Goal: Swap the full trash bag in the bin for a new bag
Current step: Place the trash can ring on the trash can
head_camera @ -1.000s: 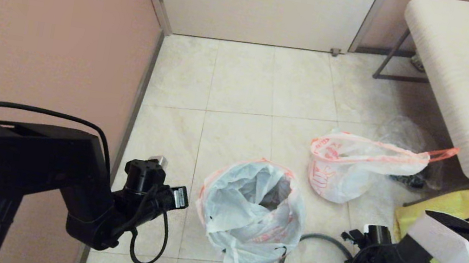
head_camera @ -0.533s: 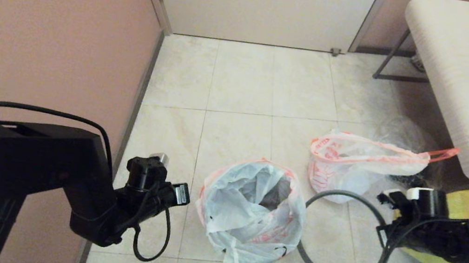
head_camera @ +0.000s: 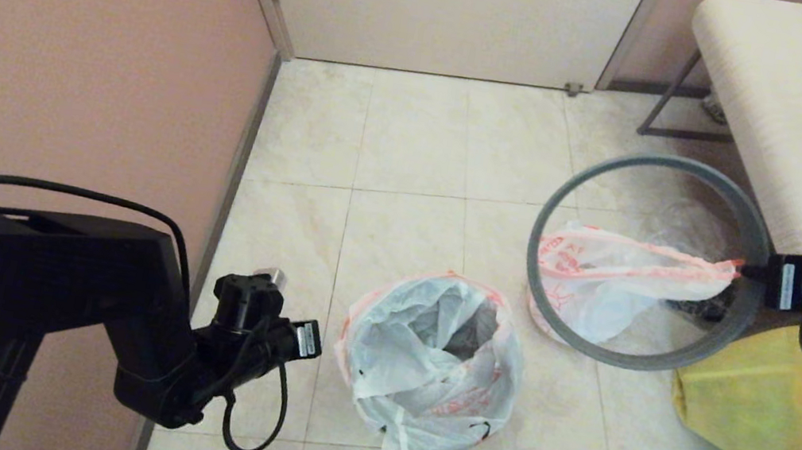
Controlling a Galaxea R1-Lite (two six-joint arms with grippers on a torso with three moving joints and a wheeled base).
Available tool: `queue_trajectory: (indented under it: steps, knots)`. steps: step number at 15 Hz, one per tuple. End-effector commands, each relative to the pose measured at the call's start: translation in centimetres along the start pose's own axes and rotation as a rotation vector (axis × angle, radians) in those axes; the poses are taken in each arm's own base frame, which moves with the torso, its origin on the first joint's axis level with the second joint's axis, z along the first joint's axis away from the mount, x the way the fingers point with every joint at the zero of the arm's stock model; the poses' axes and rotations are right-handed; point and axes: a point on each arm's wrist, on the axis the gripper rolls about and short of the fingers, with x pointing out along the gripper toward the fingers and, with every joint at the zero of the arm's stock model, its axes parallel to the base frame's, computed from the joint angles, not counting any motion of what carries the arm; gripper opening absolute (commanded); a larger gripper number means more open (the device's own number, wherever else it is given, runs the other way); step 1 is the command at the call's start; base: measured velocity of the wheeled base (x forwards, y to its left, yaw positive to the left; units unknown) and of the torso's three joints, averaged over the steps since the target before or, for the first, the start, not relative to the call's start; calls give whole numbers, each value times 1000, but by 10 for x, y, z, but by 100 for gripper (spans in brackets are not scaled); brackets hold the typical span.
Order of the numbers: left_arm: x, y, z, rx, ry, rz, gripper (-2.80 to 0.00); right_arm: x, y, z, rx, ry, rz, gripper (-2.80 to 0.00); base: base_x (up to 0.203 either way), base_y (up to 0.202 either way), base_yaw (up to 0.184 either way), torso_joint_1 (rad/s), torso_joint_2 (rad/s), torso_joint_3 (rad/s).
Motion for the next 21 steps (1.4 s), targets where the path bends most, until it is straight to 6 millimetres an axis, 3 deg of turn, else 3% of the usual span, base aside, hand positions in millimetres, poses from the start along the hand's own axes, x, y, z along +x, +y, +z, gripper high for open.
queue_trajectory:
  steps: [1, 4, 6, 9, 12, 16, 21]
  knots:
    - [0, 0, 0, -2, -4, -2, -280, 1, 32, 10, 121, 72, 122, -280, 0, 0, 0, 0, 0, 0]
    - [0, 0, 1, -3, -5, -1, -280, 51, 89, -12, 158, 251, 247, -280, 0, 0, 0, 0, 0, 0]
    - [-2, 1, 2, -5, -10, 1, -280, 84, 122, -30, 167, 347, 236, -280, 0, 0, 0, 0, 0, 0]
    - [-3, 5, 4, -9, -12, 11, -280, 126, 158, -54, 160, 465, 202, -280, 0, 0, 0, 0, 0, 0]
    - [-2, 5, 5, -9, -18, 9, -280, 146, 176, -62, 128, 499, 150, -280, 0, 0, 0, 0, 0, 0]
    - [-1, 5, 4, 6, -16, 10, -280, 172, 185, -83, 98, 529, 86, -280, 0, 0, 0, 0, 0, 0]
    - [0, 5, 4, 8, -15, 11, -280, 173, 186, -89, 78, 538, 42, -280, 0, 0, 0, 0, 0, 0]
